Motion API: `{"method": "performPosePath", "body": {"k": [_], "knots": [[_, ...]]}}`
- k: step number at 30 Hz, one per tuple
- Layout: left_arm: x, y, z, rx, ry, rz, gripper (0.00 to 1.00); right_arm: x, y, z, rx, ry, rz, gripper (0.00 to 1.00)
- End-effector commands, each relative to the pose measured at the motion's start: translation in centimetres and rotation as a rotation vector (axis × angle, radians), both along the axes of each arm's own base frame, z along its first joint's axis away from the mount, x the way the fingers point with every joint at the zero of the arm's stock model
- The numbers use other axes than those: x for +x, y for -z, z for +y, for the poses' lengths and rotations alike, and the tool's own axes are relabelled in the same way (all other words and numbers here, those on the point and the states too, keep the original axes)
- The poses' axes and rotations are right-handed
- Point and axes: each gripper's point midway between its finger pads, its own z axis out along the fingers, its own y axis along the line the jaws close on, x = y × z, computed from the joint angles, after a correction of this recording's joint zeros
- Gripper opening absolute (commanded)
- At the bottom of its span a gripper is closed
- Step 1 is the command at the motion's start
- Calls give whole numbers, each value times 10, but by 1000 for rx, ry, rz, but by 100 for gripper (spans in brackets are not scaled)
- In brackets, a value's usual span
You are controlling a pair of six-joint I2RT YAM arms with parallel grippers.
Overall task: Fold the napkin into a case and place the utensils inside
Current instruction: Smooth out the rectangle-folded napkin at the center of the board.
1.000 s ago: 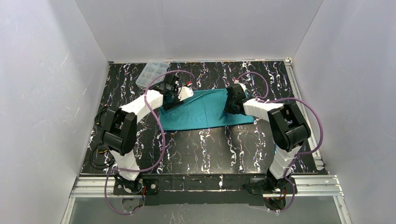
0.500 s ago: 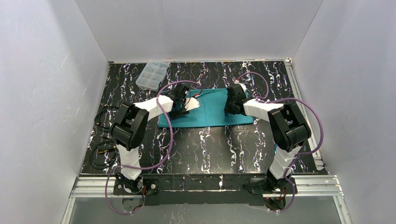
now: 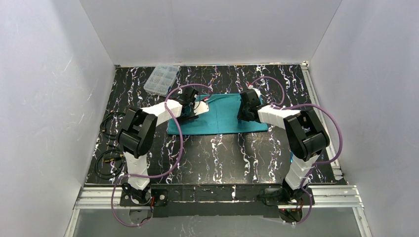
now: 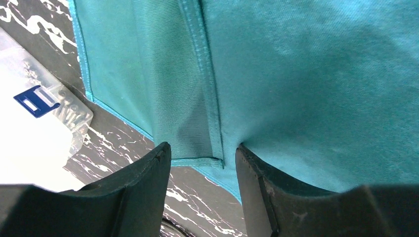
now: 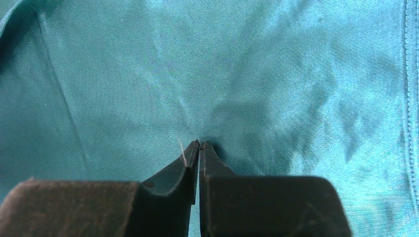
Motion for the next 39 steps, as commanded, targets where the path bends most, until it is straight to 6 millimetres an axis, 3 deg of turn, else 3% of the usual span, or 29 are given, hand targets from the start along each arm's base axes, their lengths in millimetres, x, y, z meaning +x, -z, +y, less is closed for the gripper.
{"method": "performPosePath", "body": {"k": [1,12,20,27,29,34,36,39], "knots": [[13,-12,9,7,-27,-22,49,-34,27,-19,-80,-15,130,14],[24,-4,22,38,-45,-43,49,-32,25,-21,-76,-11,129,14],[53,-27,28,24,-110,-187,44,-35,26,-23,-86,-21,133,14],[57,-39,27,-38,-218,-232,42,-38,27,-27,-94,-28,136,13],[43,-41,17,-112,-233,-171,40,-38,25,-28,-97,-29,134,13],[-8,-51,-41,-297,-114,-31,43,-40,25,-31,-99,-30,132,13],[-13,-50,-59,-306,-106,-3,43,-41,28,-30,-95,-35,139,13],[-1,-46,-77,-313,-133,-9,43,-41,30,-28,-82,-32,144,13]]}}
